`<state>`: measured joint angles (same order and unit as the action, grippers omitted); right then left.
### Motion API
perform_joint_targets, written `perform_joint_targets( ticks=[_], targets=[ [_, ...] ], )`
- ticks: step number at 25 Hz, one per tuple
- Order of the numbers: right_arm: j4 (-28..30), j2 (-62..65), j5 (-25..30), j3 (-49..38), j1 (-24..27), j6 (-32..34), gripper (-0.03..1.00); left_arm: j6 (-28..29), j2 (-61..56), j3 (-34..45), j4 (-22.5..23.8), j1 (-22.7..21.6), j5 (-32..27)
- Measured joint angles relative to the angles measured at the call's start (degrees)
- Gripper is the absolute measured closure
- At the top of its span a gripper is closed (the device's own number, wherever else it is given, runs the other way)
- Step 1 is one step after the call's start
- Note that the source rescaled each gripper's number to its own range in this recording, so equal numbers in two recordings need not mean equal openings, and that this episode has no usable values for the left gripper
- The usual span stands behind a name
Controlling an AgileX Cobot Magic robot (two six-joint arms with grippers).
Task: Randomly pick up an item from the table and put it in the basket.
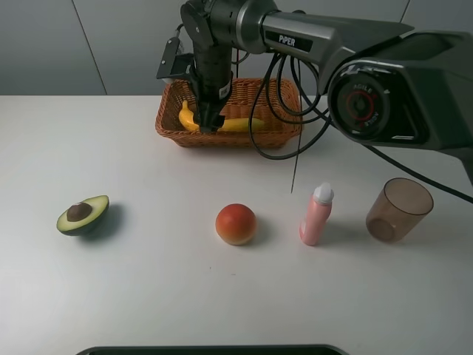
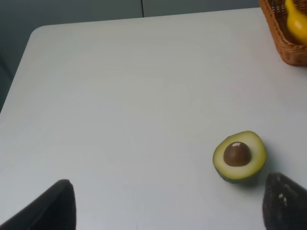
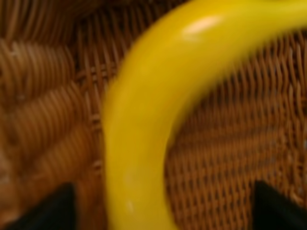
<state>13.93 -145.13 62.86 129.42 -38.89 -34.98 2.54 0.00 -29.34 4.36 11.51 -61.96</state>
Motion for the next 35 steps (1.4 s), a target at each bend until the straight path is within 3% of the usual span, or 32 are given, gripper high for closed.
perform_joint_targets(
  ticks=[3, 8, 15, 19, 24, 29, 31, 35],
  targets=[
    [0.83, 1.75, 0.96, 0.00, 0.00, 3.19, -0.02, 0.00, 0.00, 0.00, 0.00, 0.00, 0.00],
    [1.39, 9.10, 2.82, 0.00, 0.24, 7.49, -0.03, 0.00, 0.00, 0.00, 0.00, 0.00, 0.00],
    [1.48, 21.19, 6.40, -3.88, 5.70, 16.82, -0.03, 0.00, 0.00, 0.00, 0.00, 0.00, 0.00],
    [1.48, 31.84, 5.24, -17.62, 10.51, 21.50, -0.03, 0.00, 0.00, 0.00, 0.00, 0.00, 0.00],
    [-0.01, 52.29, -4.69, -44.91, 19.39, 25.65, -0.03, 0.00, 0.00, 0.00, 0.00, 0.00, 0.00],
    [-2.80, 73.65, -8.56, -64.76, 28.71, 26.27, -0.03, 0.00, 0.00, 0.00, 0.00, 0.00, 0.00],
    [-5.61, 80.89, -7.92, -68.98, 30.81, 26.51, -0.03, 0.00, 0.00, 0.00, 0.00, 0.00, 0.00],
    [-7.26, 91.09, 0.95, -72.65, 31.71, 30.42, -0.03, 0.00, 0.00, 0.00, 0.00, 0.00, 0.00]
  ],
)
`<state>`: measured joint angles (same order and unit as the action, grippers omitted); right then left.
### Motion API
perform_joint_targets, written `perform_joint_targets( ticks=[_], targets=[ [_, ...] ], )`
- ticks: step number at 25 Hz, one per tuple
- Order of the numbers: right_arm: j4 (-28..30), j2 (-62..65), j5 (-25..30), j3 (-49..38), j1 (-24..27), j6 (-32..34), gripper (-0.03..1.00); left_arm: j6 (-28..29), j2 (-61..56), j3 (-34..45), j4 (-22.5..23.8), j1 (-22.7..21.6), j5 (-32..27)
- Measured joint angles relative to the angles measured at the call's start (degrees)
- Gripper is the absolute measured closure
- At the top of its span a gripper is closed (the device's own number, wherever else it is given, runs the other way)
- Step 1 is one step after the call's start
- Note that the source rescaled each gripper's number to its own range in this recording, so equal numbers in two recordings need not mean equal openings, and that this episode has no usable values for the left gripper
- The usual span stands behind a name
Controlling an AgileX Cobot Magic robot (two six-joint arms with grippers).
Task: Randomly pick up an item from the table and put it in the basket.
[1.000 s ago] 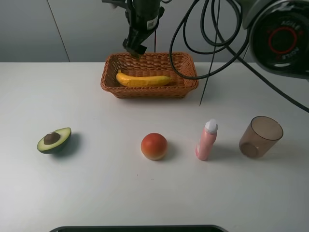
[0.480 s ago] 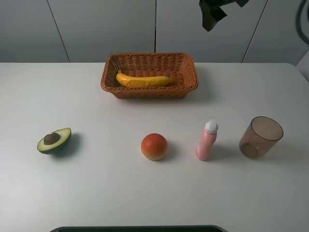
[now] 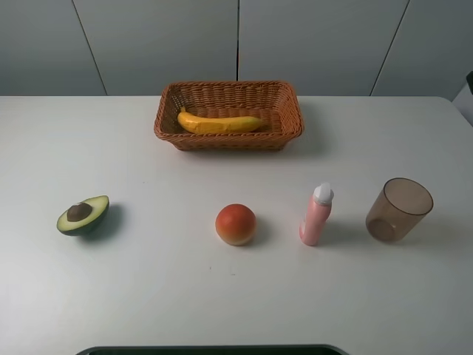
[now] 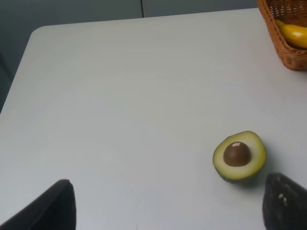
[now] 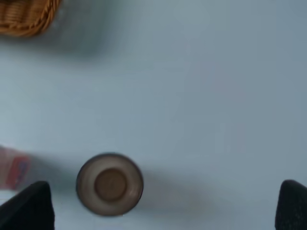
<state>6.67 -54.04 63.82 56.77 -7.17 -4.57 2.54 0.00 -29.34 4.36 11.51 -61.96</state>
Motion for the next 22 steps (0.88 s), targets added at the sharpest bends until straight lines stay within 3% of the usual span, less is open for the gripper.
perform_joint_targets(
  ticks=[2, 5, 15, 22],
  targets=[
    [-0.59, 5.05, 3.92, -1.80, 0.00, 3.72, -0.03, 0.00, 0.00, 0.00, 0.00, 0.00, 0.00],
    [-2.65, 13.71, 5.39, -5.74, 0.00, 6.59, -0.03, 0.00, 0.00, 0.00, 0.00, 0.00, 0.00],
    [-5.86, 45.20, 6.19, -16.99, 0.00, 7.10, -0.03, 0.12, 0.00, 0.00, 0.00, 0.00, 0.00],
    [-7.99, 53.88, 6.55, -24.31, 0.00, 7.21, -0.03, 0.12, 0.00, 0.00, 0.00, 0.00, 0.00]
  ],
)
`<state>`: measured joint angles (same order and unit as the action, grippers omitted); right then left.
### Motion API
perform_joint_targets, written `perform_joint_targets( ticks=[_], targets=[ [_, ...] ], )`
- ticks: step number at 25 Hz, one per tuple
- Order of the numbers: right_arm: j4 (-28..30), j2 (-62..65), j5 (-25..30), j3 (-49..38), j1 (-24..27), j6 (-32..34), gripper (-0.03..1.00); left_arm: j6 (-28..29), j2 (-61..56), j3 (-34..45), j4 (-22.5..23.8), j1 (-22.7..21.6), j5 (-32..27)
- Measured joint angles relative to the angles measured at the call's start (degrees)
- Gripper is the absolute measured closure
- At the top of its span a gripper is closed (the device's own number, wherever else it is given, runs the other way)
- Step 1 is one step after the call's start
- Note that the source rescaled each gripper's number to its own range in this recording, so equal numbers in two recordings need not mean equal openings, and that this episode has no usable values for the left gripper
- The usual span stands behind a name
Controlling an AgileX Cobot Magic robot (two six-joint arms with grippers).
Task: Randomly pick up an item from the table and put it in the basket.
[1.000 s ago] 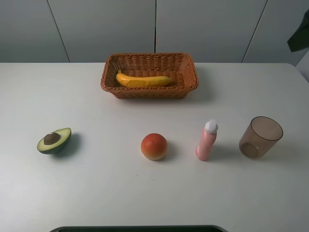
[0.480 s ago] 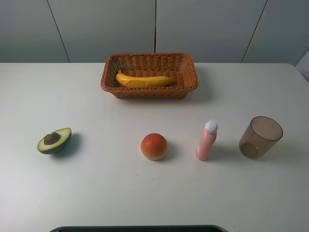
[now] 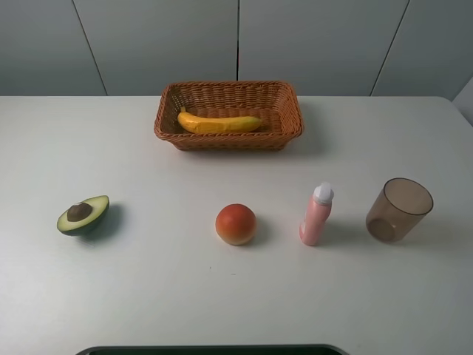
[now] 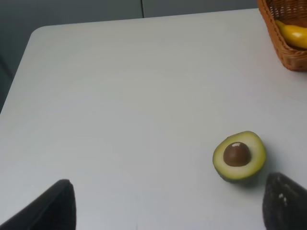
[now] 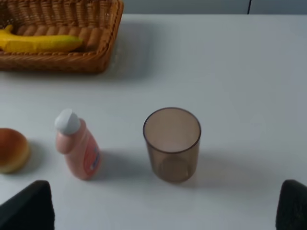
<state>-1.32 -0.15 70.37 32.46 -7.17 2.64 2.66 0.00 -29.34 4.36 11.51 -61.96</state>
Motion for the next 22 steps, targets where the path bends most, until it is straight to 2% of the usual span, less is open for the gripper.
perform_joint_targets(
  ticks=[4, 7, 11, 14, 22],
  targets=[
    [-1.05, 0.00, -0.07, -0.61, 0.00, 0.14, -0.03, 0.00, 0.00, 0.00, 0.00, 0.00, 0.00],
    [-0.94, 0.00, -3.19, -1.71, 0.27, 0.14, -0.03, 0.00, -0.02, 0.00, 0.10, 0.00, 0.00],
    [-0.81, 0.00, -7.14, -3.39, 4.08, -0.06, -0.03, 0.00, -0.02, 0.00, 0.10, 0.00, 0.00],
    [-0.81, 0.20, -7.53, -3.54, 6.55, -0.21, -0.03, 0.00, 0.00, 0.00, 0.10, 0.00, 0.00],
    [-0.81, 0.20, -7.53, -3.63, 6.63, -0.70, -0.03, 0.00, -0.02, 0.00, 0.10, 0.00, 0.00]
  ],
)
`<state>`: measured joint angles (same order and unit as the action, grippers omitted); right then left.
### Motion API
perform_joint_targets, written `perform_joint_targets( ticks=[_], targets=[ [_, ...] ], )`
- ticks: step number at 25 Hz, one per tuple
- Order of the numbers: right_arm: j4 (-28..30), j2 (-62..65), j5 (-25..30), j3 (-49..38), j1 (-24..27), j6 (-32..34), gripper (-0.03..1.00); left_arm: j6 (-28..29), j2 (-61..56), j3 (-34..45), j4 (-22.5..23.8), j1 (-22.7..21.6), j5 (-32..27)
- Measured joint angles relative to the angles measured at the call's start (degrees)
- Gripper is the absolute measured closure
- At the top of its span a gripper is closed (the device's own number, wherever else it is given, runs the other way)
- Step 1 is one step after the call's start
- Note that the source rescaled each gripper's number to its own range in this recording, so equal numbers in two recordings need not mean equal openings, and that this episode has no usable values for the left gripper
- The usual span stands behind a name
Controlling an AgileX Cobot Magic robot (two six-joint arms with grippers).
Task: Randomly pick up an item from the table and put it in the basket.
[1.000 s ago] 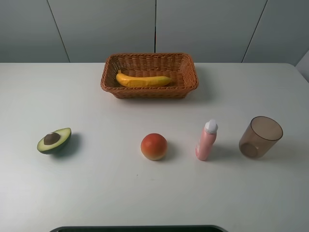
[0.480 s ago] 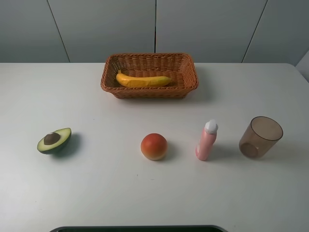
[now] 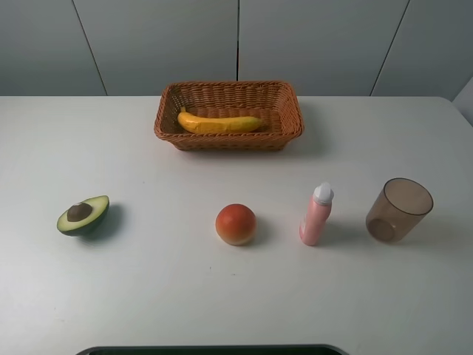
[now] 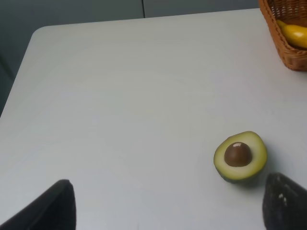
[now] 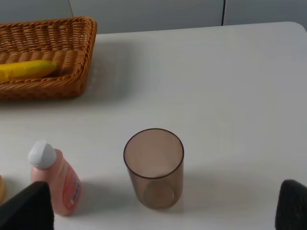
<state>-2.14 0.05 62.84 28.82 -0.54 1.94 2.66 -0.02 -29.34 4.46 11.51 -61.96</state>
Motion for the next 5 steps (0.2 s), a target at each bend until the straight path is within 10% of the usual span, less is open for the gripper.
perform_joint_targets(
  ticks=[5],
  targets=[
    [0.00, 0.00, 0.00, 0.00, 0.00, 0.00, -0.03, 0.00, 0.00, 0.00, 0.00, 0.00, 0.00]
  ],
)
